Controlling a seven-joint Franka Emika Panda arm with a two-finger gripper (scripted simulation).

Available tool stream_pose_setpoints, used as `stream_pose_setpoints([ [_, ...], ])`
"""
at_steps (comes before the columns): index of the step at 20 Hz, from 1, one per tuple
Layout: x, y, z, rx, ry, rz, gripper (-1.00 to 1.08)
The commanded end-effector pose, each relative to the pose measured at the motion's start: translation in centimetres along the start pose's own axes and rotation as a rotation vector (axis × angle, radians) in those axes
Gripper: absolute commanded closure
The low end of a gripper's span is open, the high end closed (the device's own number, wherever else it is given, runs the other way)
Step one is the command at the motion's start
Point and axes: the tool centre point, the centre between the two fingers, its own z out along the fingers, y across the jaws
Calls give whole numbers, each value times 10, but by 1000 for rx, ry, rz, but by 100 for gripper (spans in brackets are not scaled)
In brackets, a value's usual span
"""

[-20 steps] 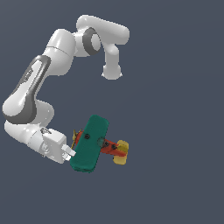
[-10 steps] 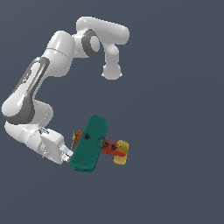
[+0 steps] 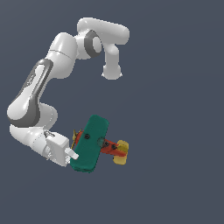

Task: Pick up the object and move it to a goal position.

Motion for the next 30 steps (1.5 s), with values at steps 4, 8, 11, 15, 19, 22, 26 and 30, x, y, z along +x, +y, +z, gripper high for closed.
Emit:
stream_pose_setpoints([
  [4, -1, 0, 13, 1, -1, 0, 108],
  [8, -1, 0, 13, 1, -1, 0, 108],
  [11, -1, 0, 13, 1, -1, 0, 108],
  [15, -1, 0, 13, 1, -1, 0, 108],
  [19, -1, -4, 13, 1, -1, 0, 108],
  [22, -1, -10, 12, 1, -1, 0, 108],
  [26, -1, -23, 11, 1, -1, 1, 108],
  [30, -1, -46, 10, 1, -1, 1, 108],
])
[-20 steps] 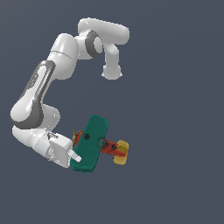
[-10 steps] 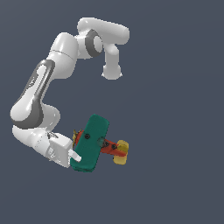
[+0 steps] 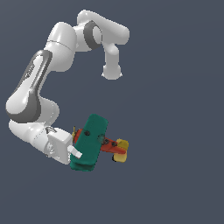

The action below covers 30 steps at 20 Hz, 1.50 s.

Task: Pick up the object and move it to a goal position.

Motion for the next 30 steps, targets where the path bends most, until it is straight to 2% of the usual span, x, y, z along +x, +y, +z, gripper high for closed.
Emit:
stream_pose_setpoints([
  [1, 2, -20, -1, 1, 1, -6, 108],
  [7, 1, -77, -5, 0, 1, -6, 108],
  [25, 4, -287, -19, 1, 1, -7, 108],
  [30, 6, -337, -23, 1, 2, -7, 108],
])
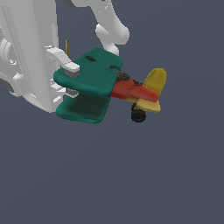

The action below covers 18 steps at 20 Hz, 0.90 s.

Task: Pick up the object and move it to a goal position.

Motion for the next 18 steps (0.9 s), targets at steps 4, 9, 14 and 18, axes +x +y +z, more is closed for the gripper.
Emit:
stream_pose_setpoints([
  [4, 3, -46, -4, 2, 1, -3, 108],
  [9, 5, -63, -5, 2, 1, -3, 108],
  [14, 6, -63, -5, 2, 1, -3, 108],
  [18, 6, -62, -5, 1, 1, 1, 108],
])
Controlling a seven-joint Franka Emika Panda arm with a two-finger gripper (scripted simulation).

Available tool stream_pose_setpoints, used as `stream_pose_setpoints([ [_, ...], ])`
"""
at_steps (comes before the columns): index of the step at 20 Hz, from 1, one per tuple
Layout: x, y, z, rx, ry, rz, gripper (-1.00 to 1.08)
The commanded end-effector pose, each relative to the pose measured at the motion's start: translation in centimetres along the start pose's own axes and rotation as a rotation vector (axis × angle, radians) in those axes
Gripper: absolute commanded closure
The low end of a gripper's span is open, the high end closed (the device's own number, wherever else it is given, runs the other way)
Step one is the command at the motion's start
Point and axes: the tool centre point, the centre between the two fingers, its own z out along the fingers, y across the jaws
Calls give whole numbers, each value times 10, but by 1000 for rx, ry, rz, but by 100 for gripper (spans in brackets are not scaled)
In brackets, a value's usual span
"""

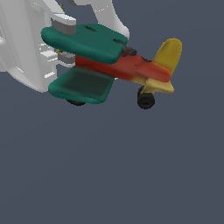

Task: Pick up the object and move it to a goal position.

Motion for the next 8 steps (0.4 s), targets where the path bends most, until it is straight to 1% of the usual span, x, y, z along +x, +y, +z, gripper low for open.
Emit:
stream_pose_setpoints([
  [1, -1, -7, -1, 1, 1, -4, 108],
  [5, -5, -23, -2, 1, 1, -4, 108],
  [8, -6, -28, -2, 1, 1, -4, 108],
])
